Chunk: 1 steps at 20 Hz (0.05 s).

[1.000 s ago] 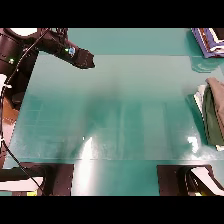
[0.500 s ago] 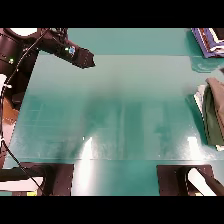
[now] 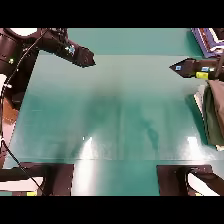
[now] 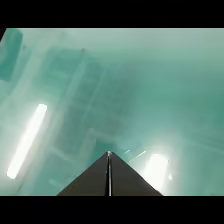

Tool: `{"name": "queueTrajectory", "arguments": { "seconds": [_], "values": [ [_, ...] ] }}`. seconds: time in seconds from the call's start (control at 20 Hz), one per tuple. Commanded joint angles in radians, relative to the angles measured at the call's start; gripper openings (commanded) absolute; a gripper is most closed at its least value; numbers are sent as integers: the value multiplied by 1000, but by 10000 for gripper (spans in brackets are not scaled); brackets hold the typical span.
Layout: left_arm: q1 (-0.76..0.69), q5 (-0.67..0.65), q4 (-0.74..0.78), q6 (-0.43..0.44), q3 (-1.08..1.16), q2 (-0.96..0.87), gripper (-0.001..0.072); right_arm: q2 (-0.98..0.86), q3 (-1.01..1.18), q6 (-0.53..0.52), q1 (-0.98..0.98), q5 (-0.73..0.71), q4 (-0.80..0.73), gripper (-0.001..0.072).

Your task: Fold the shirts.

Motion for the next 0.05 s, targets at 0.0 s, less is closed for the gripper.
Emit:
{"name": "queueTrajectory", "arguments": {
  "seconds": [0.0],
  "values": [
    [0,1,0,0,0,0,26,-20,0,-1,32,-9,3,17]
  ]
}}
